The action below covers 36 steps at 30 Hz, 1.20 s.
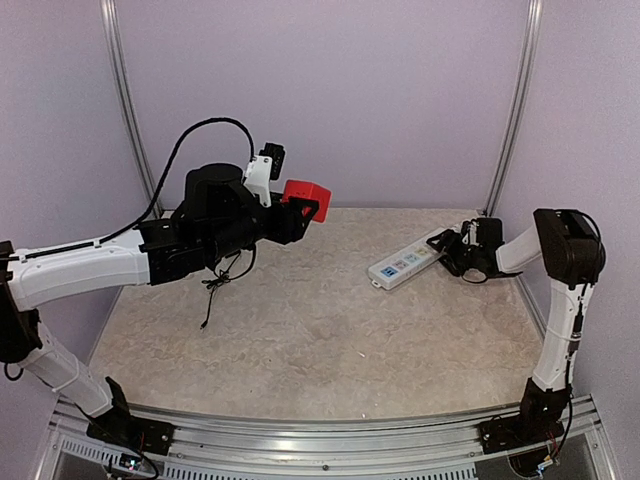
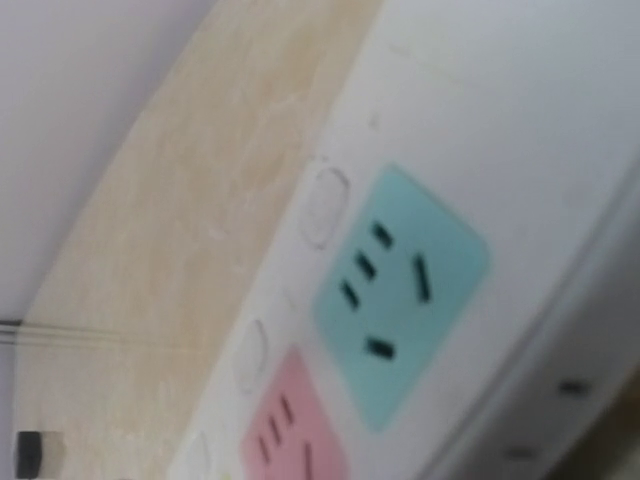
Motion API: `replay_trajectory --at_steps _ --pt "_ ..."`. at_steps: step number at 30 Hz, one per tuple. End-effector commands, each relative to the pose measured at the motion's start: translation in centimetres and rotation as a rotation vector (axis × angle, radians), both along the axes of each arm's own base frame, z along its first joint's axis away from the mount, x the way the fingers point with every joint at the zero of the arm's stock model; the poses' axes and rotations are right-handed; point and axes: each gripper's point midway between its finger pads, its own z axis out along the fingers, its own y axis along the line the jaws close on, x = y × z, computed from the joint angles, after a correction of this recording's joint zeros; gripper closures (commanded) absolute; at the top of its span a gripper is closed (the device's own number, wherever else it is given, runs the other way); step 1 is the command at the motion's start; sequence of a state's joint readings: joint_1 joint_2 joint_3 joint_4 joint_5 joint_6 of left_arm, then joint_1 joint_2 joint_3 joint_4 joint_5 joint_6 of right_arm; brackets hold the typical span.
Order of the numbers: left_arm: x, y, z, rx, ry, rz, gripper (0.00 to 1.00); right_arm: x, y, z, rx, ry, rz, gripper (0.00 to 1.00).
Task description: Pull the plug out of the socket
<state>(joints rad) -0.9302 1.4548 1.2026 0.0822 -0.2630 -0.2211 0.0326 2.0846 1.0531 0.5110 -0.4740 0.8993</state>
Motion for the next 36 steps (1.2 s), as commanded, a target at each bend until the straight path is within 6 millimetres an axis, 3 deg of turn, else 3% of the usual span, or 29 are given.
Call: replay_trajectory --at_steps 1,2,3,4,10,15,20,25,30,36 --pt "0.7 2.4 1.2 -0.058 0.036 0.061 0.94 -2.9 -1.8 -2.5 -0.094 0.156 -0.049 0.21" --pt "0.9 2.7 1.1 -0.062 0.049 0.073 0.94 -3.2 -1.9 -2.3 -0.104 0.159 -0.049 0.21" --pt "1.2 3.1 0.7 -0.06 0.066 0.084 0.94 -3.5 -2.0 -2.1 -0.11 0.161 -0.05 0.04" --pt "1.4 3.5 0.6 -0.065 0.075 0.093 0.94 -3.7 -2.1 -1.9 -0.117 0.158 -0.049 0.01" --pt "2.0 4.8 -0.2 -0.082 0.114 0.114 0.94 -5.4 -2.0 -0.3 -0.159 0.132 -0.024 0.0" --pt "2.6 7.0 -2.3 -0.086 0.202 0.164 0.93 -7.2 -0.1 2.1 -0.246 0.061 0.055 0.0" --pt "2.8 10.5 -5.8 -0.167 0.345 0.2 0.89 -9.5 3.7 6.1 -0.31 -0.095 0.186 0.0" --pt "2.0 14.9 -10.2 -0.252 0.474 0.264 0.97 -12.4 7.0 9.3 -0.342 -0.25 0.274 0.0" --pt "0.9 18.6 -14.4 -0.326 0.577 0.301 1.0 -14.6 8.3 10.1 -0.335 -0.31 0.312 0.0" --pt "0.0 20.3 -18.0 -0.352 0.664 0.34 1.0 -16.1 9.6 9.1 -0.302 -0.312 0.36 0.0"
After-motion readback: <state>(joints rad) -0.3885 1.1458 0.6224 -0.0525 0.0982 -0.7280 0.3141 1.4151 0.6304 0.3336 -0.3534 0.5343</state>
